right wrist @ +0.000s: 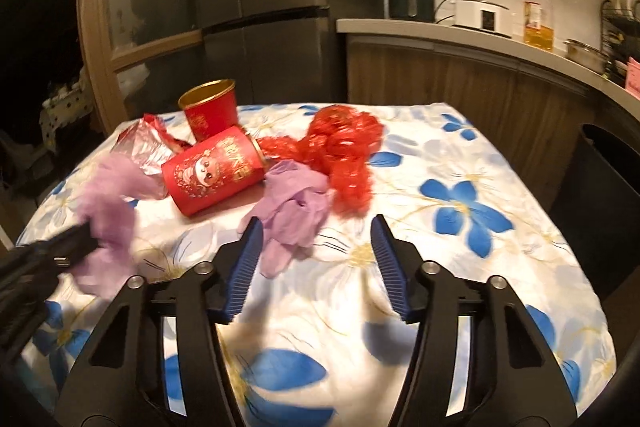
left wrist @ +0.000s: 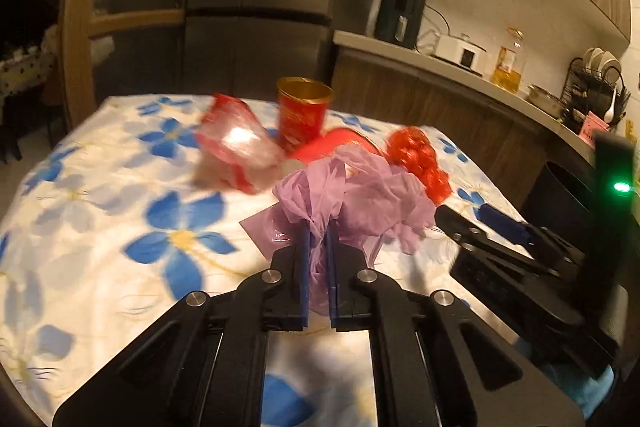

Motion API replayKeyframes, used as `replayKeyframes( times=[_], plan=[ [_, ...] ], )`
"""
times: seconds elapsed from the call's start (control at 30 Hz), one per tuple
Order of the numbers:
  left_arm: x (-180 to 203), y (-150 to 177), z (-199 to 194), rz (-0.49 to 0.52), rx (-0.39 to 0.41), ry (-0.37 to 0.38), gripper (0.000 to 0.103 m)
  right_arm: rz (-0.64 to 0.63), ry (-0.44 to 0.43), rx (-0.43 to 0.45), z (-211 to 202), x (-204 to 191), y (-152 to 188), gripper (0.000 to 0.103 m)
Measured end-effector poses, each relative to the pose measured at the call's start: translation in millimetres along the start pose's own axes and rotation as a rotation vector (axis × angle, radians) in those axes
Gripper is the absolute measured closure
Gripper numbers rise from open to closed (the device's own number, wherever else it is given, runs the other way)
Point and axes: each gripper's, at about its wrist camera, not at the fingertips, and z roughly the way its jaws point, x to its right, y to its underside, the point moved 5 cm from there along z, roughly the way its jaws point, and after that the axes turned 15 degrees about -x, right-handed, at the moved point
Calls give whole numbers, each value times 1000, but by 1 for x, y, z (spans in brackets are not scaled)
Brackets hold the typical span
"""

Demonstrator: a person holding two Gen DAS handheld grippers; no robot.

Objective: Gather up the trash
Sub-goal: 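Grasp the purple bag with the left tool while the right tool grasps a pink glove, then carry the purple bag and pink glove over the bin and open both tools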

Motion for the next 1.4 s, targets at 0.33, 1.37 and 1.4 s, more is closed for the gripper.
replayKeyframes(
  times=[0.33, 1.37, 1.4],
  plan=[
    [-21, -5, -18, -26, 37, -21, 96, -24, -18, -89, 36, -14, -11, 83],
    [68, -6, -26, 78, 58, -6, 98, 65, -80, 161, -114, 67, 22, 102],
    [74, -7, -26, 86, 60, -1, 98, 68, -78, 165, -116, 72, 22, 102]
  ],
)
